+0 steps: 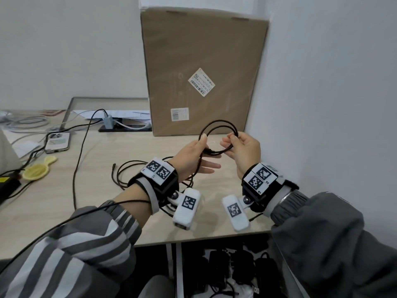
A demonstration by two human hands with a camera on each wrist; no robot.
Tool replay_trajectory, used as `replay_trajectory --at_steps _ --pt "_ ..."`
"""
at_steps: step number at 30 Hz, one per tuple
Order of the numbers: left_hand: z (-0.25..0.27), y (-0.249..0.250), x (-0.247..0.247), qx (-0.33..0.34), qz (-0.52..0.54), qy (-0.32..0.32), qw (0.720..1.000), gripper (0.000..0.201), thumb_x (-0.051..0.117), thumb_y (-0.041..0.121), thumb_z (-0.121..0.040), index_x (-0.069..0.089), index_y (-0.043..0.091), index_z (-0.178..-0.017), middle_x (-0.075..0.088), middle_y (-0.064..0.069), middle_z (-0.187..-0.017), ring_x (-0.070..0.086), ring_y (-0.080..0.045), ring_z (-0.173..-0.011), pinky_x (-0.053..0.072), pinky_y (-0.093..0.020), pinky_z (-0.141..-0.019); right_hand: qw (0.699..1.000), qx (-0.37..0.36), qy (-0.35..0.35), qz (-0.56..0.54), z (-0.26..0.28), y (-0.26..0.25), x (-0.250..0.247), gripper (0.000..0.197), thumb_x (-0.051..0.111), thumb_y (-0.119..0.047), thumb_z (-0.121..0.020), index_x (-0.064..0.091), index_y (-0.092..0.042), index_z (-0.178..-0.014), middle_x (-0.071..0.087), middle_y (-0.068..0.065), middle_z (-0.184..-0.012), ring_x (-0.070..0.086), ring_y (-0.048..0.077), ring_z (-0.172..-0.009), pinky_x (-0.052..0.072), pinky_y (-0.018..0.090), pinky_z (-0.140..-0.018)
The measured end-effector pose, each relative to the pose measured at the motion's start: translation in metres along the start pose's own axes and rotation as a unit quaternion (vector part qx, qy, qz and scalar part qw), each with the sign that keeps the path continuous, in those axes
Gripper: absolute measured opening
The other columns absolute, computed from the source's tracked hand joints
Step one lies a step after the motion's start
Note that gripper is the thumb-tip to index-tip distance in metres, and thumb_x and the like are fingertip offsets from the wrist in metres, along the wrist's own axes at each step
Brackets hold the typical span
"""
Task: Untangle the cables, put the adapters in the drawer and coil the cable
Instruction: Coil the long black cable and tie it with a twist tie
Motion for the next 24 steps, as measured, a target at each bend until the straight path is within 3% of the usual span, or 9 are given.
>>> replay_trajectory --at_steps 4,7,11,15,17,19,21,22,24 --pt "0.002 0.008 -0.011 0.032 0.016 0.043 0.998 0.017 0.044 0.023 -0.101 0.049 0.013 -0.089 0.069 -0.01 -0.104 0.059 -0.007 -0.056 0.038 -0.017 -0.045 0.999 0.012 -0.03 0.02 0.007 0.0 -0.007 0.013 0.049 -0.006 -0.097 0.061 -0.006 -0.097 0.068 0.008 -0.084 0.071 0.014 -0.077 0.056 0.023 -0.064" --pt "0.001 0.015 -0.019 0.065 0.013 0.065 0.996 0.018 0.049 0.006 -0.097 0.058 0.01 -0.081 0.066 -0.009 -0.095 0.042 -0.005 -0.051 0.029 -0.014 -0.042 0.996 0.03 -0.059 0.052 0.017 0.003 -0.011 0.012 0.051 -0.001 -0.091 0.06 -0.006 -0.099 0.069 0.012 -0.081 0.07 0.011 -0.069 0.057 0.021 -0.065" --pt "0.006 0.018 -0.011 0.089 -0.04 0.071 0.993 0.02 0.045 0.01 -0.099 0.061 0.007 -0.087 0.063 -0.003 -0.08 0.036 -0.008 -0.053 0.028 -0.014 -0.044 0.994 0.037 -0.063 0.08 0.025 0.004 -0.019 0.016 0.05 0.0 -0.091 0.058 -0.005 -0.103 0.069 0.013 -0.083 0.069 0.011 -0.071 0.055 0.016 -0.062" --pt "0.011 0.019 -0.012 0.114 -0.084 0.097 0.985 0.022 0.047 0.009 -0.098 0.065 0.009 -0.085 0.057 -0.001 -0.071 0.034 -0.011 -0.053 0.028 -0.015 -0.045 0.98 0.05 -0.119 0.154 0.03 0.004 -0.018 0.011 0.054 -0.002 -0.09 0.059 -0.008 -0.098 0.072 0.015 -0.094 0.07 0.015 -0.079 0.055 0.021 -0.067" --pt "0.013 0.022 -0.012 0.116 -0.121 0.091 0.982 0.021 0.05 0.01 -0.096 0.068 0.011 -0.084 0.057 0.0 -0.069 0.035 -0.012 -0.053 0.029 -0.016 -0.046 0.957 0.017 -0.163 0.238 0.026 -0.002 -0.018 0.014 0.061 -0.005 -0.087 0.06 -0.011 -0.1 0.071 0.01 -0.1 0.068 0.012 -0.084 0.053 0.026 -0.073" --pt "0.017 0.028 -0.009 0.124 -0.205 0.073 0.968 0.02 0.053 0.014 -0.093 0.071 0.013 -0.085 0.06 0.003 -0.069 0.04 -0.011 -0.053 0.032 -0.018 -0.05 0.92 -0.04 -0.207 0.329 0.019 -0.017 -0.018 0.03 0.07 -0.016 -0.083 0.06 -0.017 -0.111 0.066 0.001 -0.112 0.063 0.01 -0.099 0.049 0.03 -0.088" --pt "0.022 0.035 0.0 0.139 -0.303 0.046 0.942 0.019 0.054 0.015 -0.093 0.072 0.01 -0.088 0.062 0.005 -0.068 0.044 0.0 -0.047 0.033 -0.012 -0.048 0.876 -0.052 -0.268 0.397 0.017 -0.032 -0.01 0.046 0.075 -0.029 -0.079 0.055 -0.024 -0.121 0.057 -0.005 -0.124 0.056 0.01 -0.113 0.044 0.031 -0.1" --pt "0.023 0.037 0.006 0.146 -0.341 0.027 0.928 0.019 0.054 0.014 -0.093 0.072 0.008 -0.089 0.062 0.004 -0.068 0.045 0.002 -0.045 0.032 -0.01 -0.046 0.851 -0.044 -0.308 0.423 0.018 -0.035 -0.003 0.045 0.075 -0.032 -0.079 0.056 -0.025 -0.119 0.058 -0.006 -0.124 0.055 0.01 -0.114 0.043 0.032 -0.102" --pt "0.024 0.039 0.018 0.163 -0.398 -0.014 0.903 0.019 0.056 0.012 -0.092 0.072 0.002 -0.088 0.062 -0.001 -0.07 0.046 0.0 -0.05 0.035 -0.015 -0.05 0.788 -0.004 -0.399 0.469 0.028 -0.033 0.014 0.027 0.072 -0.027 -0.082 0.061 -0.022 -0.106 0.064 -0.007 -0.108 0.06 0.012 -0.108 0.047 0.029 -0.095"
Point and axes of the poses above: each hand's wrist, its own z-axis away from the middle knuckle, its own x-axis out of the palm, y = z × x, the point moved 7 cm from there along -z, towards the middle knuckle
